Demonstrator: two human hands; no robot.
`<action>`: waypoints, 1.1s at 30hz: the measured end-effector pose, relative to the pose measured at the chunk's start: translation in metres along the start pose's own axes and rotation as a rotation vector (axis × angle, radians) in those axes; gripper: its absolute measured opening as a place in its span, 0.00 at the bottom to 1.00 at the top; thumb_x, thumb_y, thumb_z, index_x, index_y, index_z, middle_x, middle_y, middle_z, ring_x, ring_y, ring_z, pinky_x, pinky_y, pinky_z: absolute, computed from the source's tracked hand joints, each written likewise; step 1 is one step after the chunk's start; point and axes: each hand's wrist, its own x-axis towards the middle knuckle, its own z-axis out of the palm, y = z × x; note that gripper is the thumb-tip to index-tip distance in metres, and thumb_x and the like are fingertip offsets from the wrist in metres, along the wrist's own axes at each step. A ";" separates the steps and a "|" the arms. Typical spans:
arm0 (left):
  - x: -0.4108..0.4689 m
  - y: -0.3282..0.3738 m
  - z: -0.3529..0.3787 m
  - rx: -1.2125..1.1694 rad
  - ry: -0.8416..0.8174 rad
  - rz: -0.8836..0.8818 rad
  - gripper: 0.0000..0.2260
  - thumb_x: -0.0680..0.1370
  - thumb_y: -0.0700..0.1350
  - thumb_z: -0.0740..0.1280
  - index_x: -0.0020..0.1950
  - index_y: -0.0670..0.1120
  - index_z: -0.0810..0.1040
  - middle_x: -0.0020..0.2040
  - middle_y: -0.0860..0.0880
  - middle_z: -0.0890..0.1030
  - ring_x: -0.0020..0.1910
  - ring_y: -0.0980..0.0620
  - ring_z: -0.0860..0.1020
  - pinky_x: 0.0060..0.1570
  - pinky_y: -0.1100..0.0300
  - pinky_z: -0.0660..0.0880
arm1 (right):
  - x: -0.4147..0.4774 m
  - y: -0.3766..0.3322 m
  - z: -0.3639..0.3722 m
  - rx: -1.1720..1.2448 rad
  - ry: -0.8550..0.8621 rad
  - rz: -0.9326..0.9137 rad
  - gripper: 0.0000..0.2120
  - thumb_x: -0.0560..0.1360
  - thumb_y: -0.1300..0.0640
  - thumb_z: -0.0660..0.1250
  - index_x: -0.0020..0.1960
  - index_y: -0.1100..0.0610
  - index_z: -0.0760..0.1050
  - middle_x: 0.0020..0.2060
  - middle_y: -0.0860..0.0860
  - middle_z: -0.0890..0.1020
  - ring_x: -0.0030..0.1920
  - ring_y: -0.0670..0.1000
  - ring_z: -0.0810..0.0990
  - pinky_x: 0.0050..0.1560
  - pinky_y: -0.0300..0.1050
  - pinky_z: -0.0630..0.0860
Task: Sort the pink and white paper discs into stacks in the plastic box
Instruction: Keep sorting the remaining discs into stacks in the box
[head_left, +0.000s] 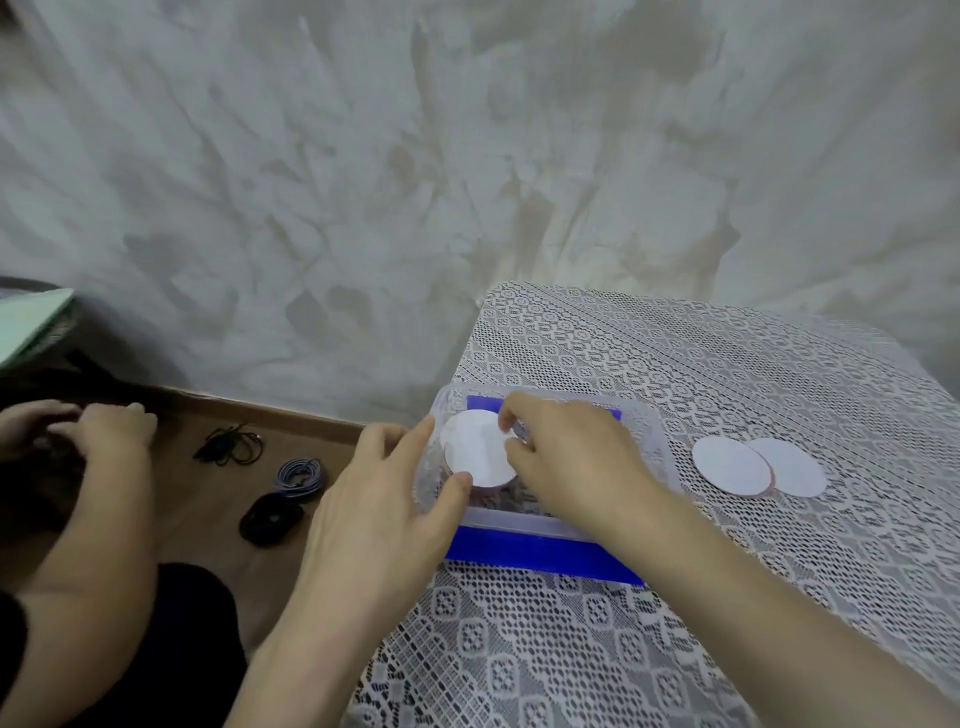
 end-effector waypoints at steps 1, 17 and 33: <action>0.000 0.000 0.001 -0.002 0.003 0.002 0.29 0.79 0.63 0.60 0.79 0.58 0.61 0.62 0.60 0.68 0.51 0.58 0.76 0.44 0.60 0.75 | -0.001 0.000 -0.003 -0.029 -0.002 -0.015 0.10 0.80 0.49 0.59 0.61 0.44 0.73 0.48 0.49 0.83 0.51 0.55 0.79 0.42 0.48 0.72; 0.003 -0.008 0.002 -0.113 0.000 -0.003 0.28 0.75 0.63 0.59 0.75 0.61 0.66 0.58 0.64 0.69 0.47 0.58 0.77 0.42 0.60 0.71 | 0.000 0.000 -0.008 -0.062 -0.037 -0.149 0.18 0.79 0.48 0.66 0.68 0.46 0.73 0.55 0.47 0.82 0.61 0.54 0.75 0.52 0.50 0.76; -0.002 -0.006 0.010 -0.057 0.050 -0.036 0.26 0.78 0.61 0.62 0.76 0.60 0.66 0.68 0.55 0.73 0.64 0.52 0.74 0.57 0.51 0.72 | -0.075 0.065 -0.025 0.116 0.219 0.163 0.15 0.82 0.44 0.60 0.68 0.43 0.73 0.57 0.43 0.69 0.42 0.43 0.76 0.35 0.31 0.62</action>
